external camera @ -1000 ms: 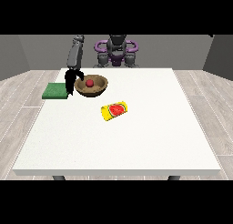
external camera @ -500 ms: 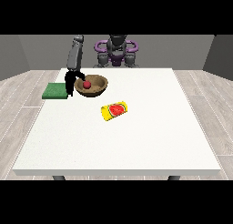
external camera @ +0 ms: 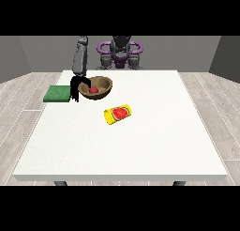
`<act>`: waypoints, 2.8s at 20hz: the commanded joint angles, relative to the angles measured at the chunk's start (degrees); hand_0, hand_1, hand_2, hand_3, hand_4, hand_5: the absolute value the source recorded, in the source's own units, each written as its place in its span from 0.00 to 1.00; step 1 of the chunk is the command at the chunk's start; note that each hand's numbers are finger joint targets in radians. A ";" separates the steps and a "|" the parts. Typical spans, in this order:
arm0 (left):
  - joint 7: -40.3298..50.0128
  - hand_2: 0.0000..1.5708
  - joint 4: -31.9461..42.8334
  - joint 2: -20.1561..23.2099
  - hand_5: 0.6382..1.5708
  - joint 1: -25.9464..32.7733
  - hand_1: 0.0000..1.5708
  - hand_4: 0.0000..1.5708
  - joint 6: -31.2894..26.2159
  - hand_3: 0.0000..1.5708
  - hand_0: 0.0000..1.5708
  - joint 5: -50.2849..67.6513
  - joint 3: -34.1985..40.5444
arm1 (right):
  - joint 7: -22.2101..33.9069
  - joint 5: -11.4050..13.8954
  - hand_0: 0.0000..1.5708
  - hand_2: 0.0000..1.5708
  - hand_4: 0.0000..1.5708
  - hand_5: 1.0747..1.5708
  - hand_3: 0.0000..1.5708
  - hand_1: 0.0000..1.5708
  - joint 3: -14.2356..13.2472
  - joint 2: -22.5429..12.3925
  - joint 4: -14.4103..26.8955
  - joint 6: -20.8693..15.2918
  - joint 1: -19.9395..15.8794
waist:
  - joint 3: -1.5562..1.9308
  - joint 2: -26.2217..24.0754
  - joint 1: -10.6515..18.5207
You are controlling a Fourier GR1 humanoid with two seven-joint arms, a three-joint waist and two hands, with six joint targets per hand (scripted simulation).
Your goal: Pick the cup and pour the ball into the bowl, then pick the bowl and place it on the pad
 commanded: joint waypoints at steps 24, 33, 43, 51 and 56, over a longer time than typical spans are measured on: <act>-4.47 0.00 9.48 5.46 0.97 6.21 0.00 0.77 -3.74 0.00 0.00 0.72 5.03 | 33.17 8.70 1.00 1.00 0.67 0.98 0.46 1.00 7.75 -25.24 -8.83 -7.38 1.37 | 1.00 -4.88 -5.41; -10.53 0.00 13.43 5.57 0.98 12.24 0.00 0.77 -5.27 0.00 0.00 0.89 6.24 | 36.01 6.08 1.00 1.00 0.68 0.99 0.43 1.00 4.65 -29.17 -8.57 -0.82 0.29 | 1.10 -5.89 -8.32; -18.03 0.00 15.90 8.27 0.98 11.18 0.00 0.77 -6.54 0.00 0.00 0.42 6.73 | 32.60 5.03 1.00 1.00 0.68 0.99 0.31 1.00 2.11 -23.74 -5.57 -5.97 -4.30 | 1.10 1.69 -6.07; -14.19 0.00 13.35 9.30 0.98 9.65 0.00 0.76 -5.18 0.00 0.00 2.71 5.76 | 28.83 3.43 1.00 1.00 0.64 1.00 0.38 1.00 -0.36 -25.15 1.80 -1.53 -6.10 | 1.16 1.58 -5.67; -12.81 0.00 16.07 12.90 0.99 10.02 0.00 0.76 -7.84 0.00 0.00 4.16 7.15 | 33.18 3.08 1.00 1.00 0.12 0.97 0.74 1.00 -2.28 -28.54 3.62 -4.49 -5.45 | 1.13 0.39 -5.91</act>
